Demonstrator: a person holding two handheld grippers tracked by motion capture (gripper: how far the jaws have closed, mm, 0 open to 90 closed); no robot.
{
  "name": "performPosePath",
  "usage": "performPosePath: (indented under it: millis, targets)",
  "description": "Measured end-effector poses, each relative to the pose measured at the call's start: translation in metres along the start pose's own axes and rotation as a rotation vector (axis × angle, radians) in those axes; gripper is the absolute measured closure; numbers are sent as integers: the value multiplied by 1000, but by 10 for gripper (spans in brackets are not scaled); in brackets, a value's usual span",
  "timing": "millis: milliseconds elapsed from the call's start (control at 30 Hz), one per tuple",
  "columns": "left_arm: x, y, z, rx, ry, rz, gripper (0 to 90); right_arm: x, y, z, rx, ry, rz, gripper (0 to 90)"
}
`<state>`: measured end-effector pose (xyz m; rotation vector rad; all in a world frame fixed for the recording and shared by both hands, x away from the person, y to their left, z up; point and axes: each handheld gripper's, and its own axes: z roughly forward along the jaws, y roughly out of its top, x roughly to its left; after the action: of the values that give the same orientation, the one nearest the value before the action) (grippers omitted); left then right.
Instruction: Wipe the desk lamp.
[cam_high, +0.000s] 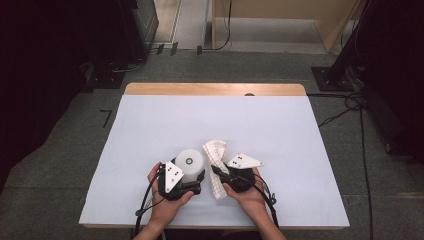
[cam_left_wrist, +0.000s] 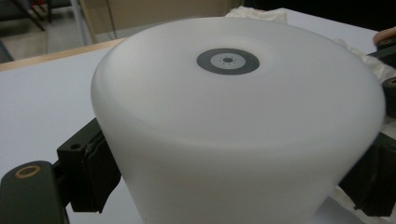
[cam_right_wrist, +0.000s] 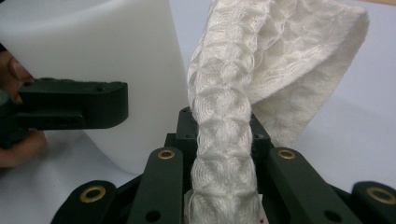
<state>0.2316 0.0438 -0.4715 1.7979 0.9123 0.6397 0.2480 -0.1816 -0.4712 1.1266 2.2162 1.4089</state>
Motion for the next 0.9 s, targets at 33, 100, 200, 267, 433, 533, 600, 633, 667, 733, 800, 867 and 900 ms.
performPosePath:
  millis: [33,100,200,267,433,533,600,633,667,733,800,867,900]
  targets:
    - [0,0,0,0,0,0,87,0,0,0,0,0,0,746]
    - [8,2,-2,-24,-53,-8,88,1,-1,3,7,6,-1,746]
    - [18,10,-8,-72,-157,7,89,9,-6,12,44,16,-2,748]
    - [22,12,-9,-76,-173,21,89,14,-6,14,41,21,-9,749]
    - [27,9,-8,-57,-204,35,89,19,5,2,-30,34,-25,750]
    - [26,9,-7,-56,-214,40,89,25,19,-18,-127,43,-69,750]
    - [26,10,-7,-62,-220,36,89,25,21,-21,-137,47,-77,750]
    - [26,10,-7,-63,-221,38,89,25,21,-21,-133,49,-79,750]
    - [27,10,-7,-65,-222,39,89,24,19,-19,-122,51,-78,749]
    - [29,11,-8,-74,-228,33,89,20,13,-11,-80,51,-63,750]
    - [30,11,-8,-77,-230,21,89,15,3,4,-9,36,-38,750]
    - [30,11,-8,-73,-227,27,89,13,-3,11,33,32,-41,750]
    - [30,10,-8,-70,-228,29,89,13,-5,12,39,32,-41,750]
